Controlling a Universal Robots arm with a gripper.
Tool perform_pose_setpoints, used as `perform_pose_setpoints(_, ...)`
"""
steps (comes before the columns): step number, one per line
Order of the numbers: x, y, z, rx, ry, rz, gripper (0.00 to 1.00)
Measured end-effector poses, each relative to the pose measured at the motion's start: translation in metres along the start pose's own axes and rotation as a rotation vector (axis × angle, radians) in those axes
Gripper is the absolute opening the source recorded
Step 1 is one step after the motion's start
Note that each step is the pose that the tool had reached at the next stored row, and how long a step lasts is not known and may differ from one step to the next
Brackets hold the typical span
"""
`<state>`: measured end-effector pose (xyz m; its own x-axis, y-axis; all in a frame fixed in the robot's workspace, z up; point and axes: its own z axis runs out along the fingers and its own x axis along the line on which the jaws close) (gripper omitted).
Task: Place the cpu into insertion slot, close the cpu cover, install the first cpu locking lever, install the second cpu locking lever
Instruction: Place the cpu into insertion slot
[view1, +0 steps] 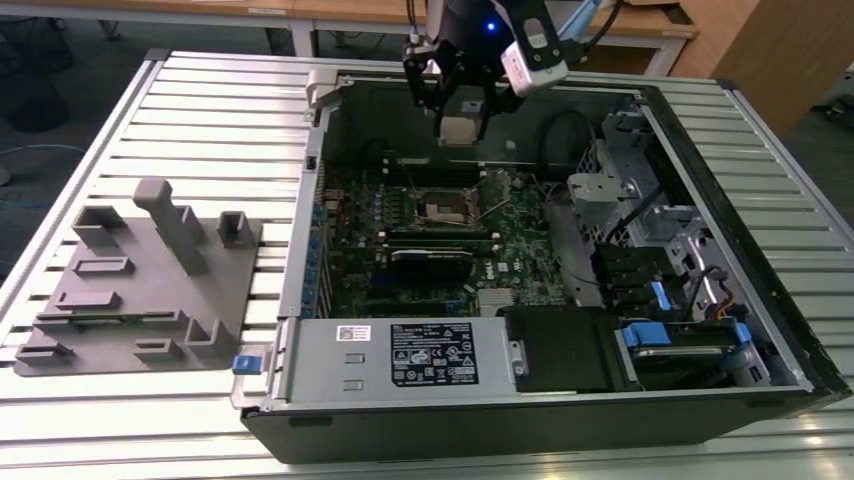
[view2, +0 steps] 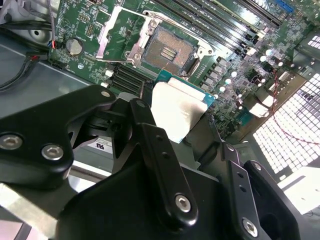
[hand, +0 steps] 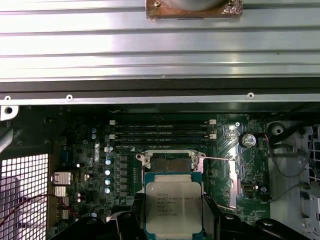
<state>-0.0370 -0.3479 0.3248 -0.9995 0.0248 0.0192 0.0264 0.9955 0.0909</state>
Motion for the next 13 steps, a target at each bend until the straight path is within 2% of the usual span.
perform_pose_setpoints(13, 0.0, -0.0002, 0.0016, 0.0003, 0.0001, 0.0, 0.54)
